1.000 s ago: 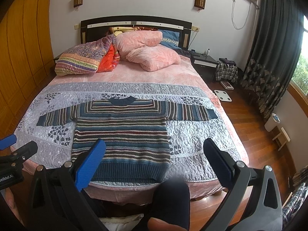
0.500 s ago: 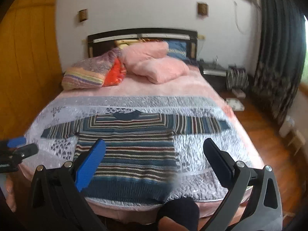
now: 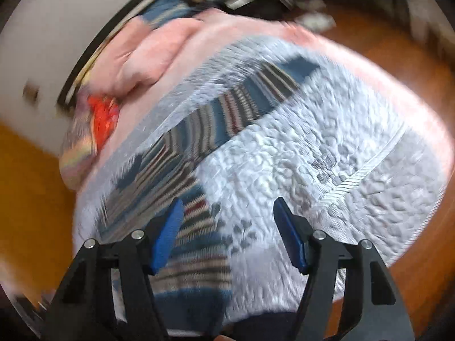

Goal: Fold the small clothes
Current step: 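Reach the right tool to the sweater's sleeve cuff and grasp it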

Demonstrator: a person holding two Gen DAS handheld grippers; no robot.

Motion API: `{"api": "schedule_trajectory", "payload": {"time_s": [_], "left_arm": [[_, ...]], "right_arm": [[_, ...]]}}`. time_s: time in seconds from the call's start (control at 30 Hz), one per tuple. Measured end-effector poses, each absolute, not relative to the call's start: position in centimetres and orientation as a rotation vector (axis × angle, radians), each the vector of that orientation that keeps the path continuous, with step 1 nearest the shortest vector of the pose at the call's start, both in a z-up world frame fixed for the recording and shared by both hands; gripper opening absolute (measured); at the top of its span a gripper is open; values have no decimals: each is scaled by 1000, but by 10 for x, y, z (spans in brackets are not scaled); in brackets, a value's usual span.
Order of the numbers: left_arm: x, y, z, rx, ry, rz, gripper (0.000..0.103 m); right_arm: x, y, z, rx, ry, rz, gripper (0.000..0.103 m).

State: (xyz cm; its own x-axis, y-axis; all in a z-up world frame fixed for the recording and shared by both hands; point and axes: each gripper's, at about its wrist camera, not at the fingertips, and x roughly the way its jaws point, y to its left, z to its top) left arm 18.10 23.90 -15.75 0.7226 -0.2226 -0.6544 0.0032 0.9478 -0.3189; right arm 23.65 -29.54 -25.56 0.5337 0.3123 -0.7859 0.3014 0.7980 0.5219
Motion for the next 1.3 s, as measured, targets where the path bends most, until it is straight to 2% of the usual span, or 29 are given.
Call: {"api": "schedule_trajectory", "payload": {"time_s": [0.23,0.37,0.47,0.77,0.97,1.0,1.03,1.07,1.1,1.17,1.3], "left_arm": [[212,232,-177,-220,709,-125,99],[229,221,-191,-188,749,-109,99],[242,221,-208,-220,795,-114,99],[267,226,-251,-278,857,-107,99],[277,224,-266,-317,886,-99,99],[279,224,-268,-324,891,-97,99],[281,225,-270,-332,899,-93,99],[283,225,-272,-336,906,-92,99],[284,224,-275,-346,916,-94,99],[286,224,-277,-356,929,-93,99],[289,232,-277,-392,957,-70,99]], "right_arm": [[320,-397,-347,1089,1014,-29,65],[366,-443,-378,1237,932,-47,53],[397,-468,-398,1296,871,-80,44],[462,-500,-448,1297,857,-190,45],[481,-504,-459,1291,822,-196,43],[482,-505,-459,1286,813,-196,41],[483,-506,-459,1279,813,-195,33],[486,-507,-460,1271,820,-191,21],[487,-508,-460,1261,828,-185,15],[487,-509,-455,1224,829,-172,11],[479,-512,-435,1144,807,-174,9]]}}
